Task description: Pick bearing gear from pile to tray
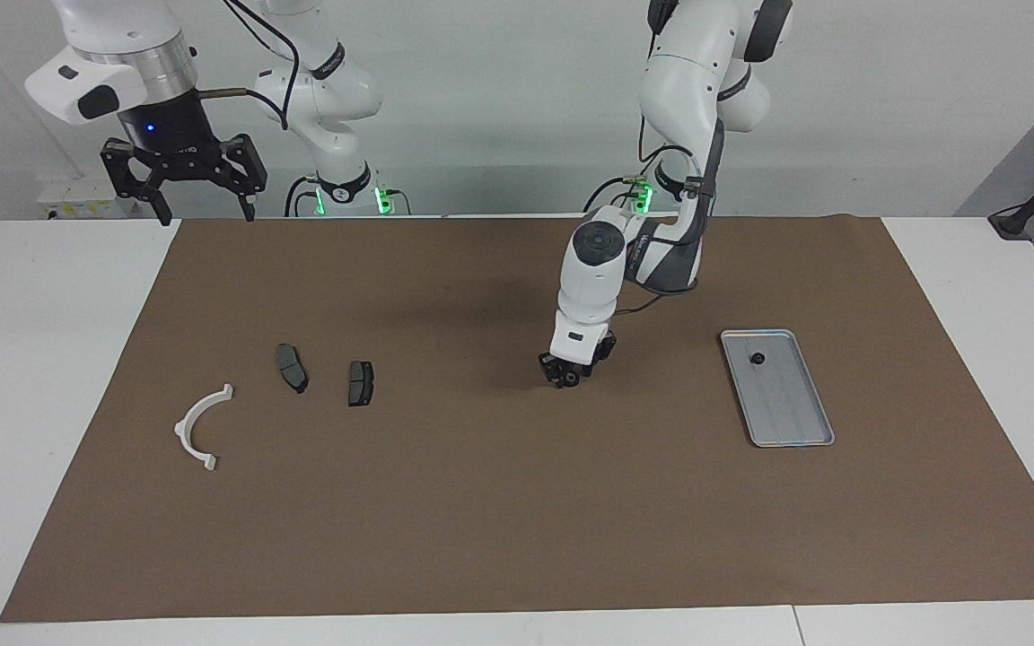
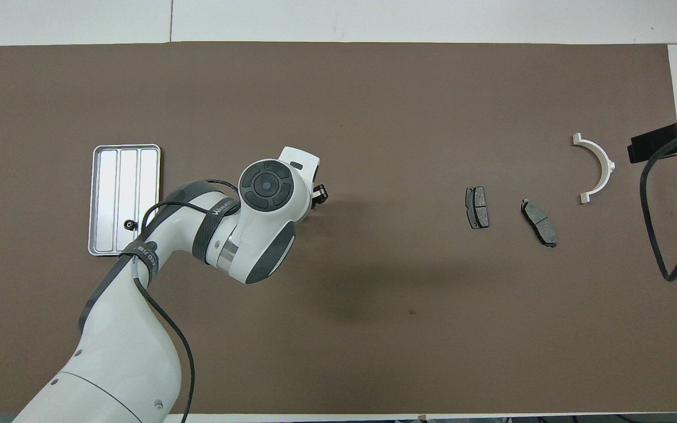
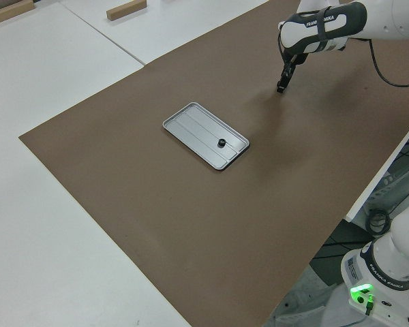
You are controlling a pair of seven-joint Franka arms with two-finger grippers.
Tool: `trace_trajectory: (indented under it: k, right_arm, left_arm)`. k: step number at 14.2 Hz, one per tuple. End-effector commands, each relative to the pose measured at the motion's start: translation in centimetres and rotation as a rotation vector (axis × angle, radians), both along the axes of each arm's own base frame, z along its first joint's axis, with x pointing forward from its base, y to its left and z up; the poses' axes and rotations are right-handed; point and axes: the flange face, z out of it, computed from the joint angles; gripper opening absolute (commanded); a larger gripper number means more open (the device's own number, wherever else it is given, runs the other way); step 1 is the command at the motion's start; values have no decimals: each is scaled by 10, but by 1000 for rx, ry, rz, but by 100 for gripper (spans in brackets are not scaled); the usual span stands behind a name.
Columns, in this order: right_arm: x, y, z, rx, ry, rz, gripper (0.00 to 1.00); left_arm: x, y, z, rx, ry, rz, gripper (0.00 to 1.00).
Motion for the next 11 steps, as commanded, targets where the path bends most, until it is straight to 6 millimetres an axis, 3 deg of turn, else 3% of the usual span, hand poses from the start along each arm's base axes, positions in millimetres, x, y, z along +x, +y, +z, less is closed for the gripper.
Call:
trace_trajectory:
  k: [1,3,5,9,11]
  right_arm:
    - [-15,-5,-24,19,4,16,100]
    - [-18,-6,-31,21,24,9,100]
    - [-20,-9,-34,23,28,3,100]
    - [-18,-6,-37,80,32,-31,100]
    - [-18,-6,-35,81,32,-28,100]
  left_arm:
    - [-1,-1,-12,23,-11,5,43]
    - [1,-2,-15,26,-8,16,19]
    - [5,-3,-7,33,2,26,5]
    - [24,23,21,90,18,48,5]
    - [37,72,43,98,26,16,5]
